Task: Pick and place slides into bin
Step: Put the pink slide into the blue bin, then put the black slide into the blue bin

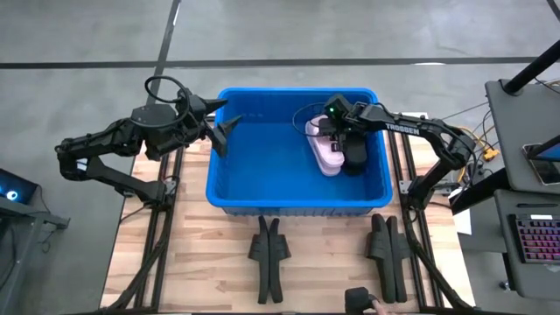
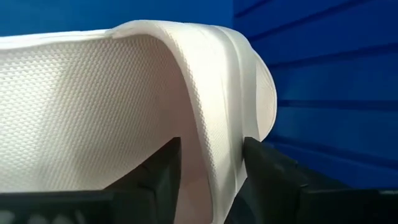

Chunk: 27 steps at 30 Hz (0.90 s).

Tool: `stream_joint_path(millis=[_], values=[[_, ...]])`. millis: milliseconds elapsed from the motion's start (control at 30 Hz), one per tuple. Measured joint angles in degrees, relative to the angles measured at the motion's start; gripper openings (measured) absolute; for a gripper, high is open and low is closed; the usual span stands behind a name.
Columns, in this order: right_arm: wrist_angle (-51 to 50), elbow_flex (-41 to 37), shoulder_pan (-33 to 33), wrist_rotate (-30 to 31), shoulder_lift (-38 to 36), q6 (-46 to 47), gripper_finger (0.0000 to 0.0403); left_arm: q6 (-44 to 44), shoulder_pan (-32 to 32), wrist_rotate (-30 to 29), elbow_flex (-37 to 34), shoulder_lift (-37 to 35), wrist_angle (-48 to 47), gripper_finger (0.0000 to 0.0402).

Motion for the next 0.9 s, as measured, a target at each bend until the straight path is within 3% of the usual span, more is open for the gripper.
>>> stream_joint_path(millis=[433, 900], values=[[-1.7, 0.0, 0.6, 4.4, -1.9, 3.6, 0.0226, 0.0, 0.0, 0.0, 0.0, 0.1, 0.0, 0.0272], [-1.9, 0.0, 2.7, 3.9, -5.1, 11.2, 0.0236, 0.0, 0.0, 0.0, 0.0, 0.1, 0.0, 0.0272]])
